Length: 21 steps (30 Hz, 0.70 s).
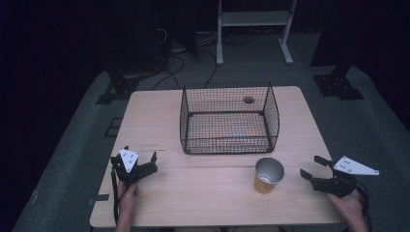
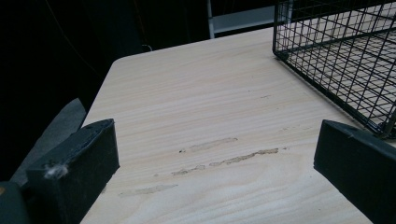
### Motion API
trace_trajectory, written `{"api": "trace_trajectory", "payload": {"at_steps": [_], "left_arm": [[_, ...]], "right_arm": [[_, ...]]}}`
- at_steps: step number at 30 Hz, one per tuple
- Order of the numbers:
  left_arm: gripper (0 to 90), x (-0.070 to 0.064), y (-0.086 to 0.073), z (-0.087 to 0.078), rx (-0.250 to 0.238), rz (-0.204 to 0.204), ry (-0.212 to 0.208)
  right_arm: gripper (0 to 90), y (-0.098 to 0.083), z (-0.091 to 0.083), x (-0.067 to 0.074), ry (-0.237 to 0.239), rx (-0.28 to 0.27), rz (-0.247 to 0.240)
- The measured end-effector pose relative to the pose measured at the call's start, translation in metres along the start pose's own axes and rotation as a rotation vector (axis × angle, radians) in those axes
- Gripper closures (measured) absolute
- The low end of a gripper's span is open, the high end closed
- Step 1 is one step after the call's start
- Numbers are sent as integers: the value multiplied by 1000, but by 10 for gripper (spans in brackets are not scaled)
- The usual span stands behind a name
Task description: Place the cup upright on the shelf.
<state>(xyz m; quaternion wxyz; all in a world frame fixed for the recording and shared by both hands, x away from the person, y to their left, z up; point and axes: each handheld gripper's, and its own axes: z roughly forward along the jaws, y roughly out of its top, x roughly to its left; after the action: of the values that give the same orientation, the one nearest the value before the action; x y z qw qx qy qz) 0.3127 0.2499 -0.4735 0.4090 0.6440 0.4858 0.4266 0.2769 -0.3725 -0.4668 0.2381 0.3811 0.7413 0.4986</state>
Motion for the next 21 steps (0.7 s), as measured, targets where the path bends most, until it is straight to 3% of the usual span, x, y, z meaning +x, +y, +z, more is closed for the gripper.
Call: {"api": "trace_trajectory", "payload": {"at_steps": [8, 12, 21], "left_arm": [[0, 0, 0, -1, -6, 3, -5], [0, -1, 0, -1, -8, 4, -7], [0, -1, 0, -1, -9, 4, -6]], "right_arm": [[179, 1, -3, 4, 8, 6, -1], [176, 7, -8, 12, 18, -15, -15], [170, 7, -15, 23, 33, -6, -35]]}}
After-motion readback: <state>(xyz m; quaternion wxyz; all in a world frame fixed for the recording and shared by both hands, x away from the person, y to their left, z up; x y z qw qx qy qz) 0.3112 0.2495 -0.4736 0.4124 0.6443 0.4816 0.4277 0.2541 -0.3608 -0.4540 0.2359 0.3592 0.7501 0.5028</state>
